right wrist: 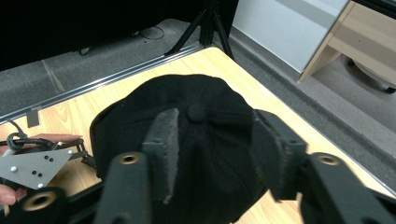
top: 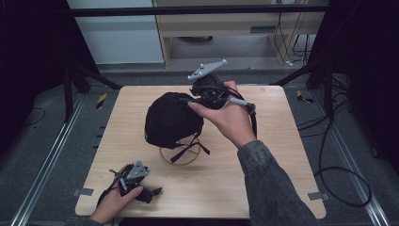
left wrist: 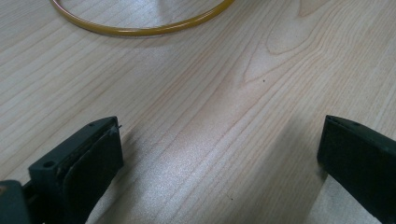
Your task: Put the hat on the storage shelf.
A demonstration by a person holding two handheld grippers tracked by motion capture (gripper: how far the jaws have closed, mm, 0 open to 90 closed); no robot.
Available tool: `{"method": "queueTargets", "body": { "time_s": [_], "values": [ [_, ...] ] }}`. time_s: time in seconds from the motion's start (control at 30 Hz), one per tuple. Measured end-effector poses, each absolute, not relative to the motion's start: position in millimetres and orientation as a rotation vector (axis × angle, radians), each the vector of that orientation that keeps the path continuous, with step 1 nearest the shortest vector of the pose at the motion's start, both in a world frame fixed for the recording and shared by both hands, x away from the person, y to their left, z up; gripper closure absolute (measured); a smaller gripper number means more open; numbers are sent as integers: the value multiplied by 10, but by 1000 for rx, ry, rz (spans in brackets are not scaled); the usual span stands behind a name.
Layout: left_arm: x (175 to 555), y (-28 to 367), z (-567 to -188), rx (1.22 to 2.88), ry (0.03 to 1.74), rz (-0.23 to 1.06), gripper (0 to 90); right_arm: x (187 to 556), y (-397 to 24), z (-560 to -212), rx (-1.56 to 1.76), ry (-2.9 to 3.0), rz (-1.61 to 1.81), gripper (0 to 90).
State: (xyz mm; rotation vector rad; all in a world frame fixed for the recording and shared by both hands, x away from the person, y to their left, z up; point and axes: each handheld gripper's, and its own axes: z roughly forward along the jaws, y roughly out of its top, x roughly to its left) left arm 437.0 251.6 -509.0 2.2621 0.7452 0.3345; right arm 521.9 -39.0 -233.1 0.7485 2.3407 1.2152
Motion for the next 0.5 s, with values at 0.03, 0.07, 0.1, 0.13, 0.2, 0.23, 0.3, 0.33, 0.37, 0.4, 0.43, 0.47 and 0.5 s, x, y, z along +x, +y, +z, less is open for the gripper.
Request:
{"method": "queueTargets", "body": {
  "time_s": [0.03,0.07,0.1,0.13,0.2,0.23,0.3,0.33,0.37,0.4,0.43,0.47,0.5],
  "values": [
    [4370,2516,-5090,2262,745,335,0,5211,-402,-2333,751,2338,1212,476],
    [4370,2516,-5090,2262,745,335,0,5200,-413,-2333,758,2334,1210,457],
    [4370,2516,-5090,2263,745,335,0,5190,-429,-2332,764,2330,1209,436],
    [4370,2517,-5090,2263,745,335,0,5183,-445,-2332,769,2325,1212,421],
    [4369,2516,-5090,2262,746,333,0,5166,-480,-2338,781,2321,1220,403],
    [4369,2516,-5090,2262,746,333,0,5159,-494,-2340,781,2316,1214,392],
    [4369,2516,-5090,2262,746,333,0,5148,-523,-2346,784,2310,1213,369],
    [4370,2516,-5090,2262,746,334,0,5143,-535,-2345,789,2313,1209,354],
    [4370,2516,-5090,2262,746,334,0,5139,-555,-2349,794,2308,1216,336],
    [4370,2516,-5090,2262,746,334,0,5137,-568,-2350,796,2303,1213,321],
    [4370,2516,-5090,2262,746,334,0,5132,-589,-2352,802,2296,1205,303],
    [4370,2516,-5090,2262,746,334,0,5131,-601,-2353,807,2292,1206,287],
    [4370,2516,-5090,2262,746,334,0,5128,-619,-2356,812,2286,1204,270]
  ]
}}
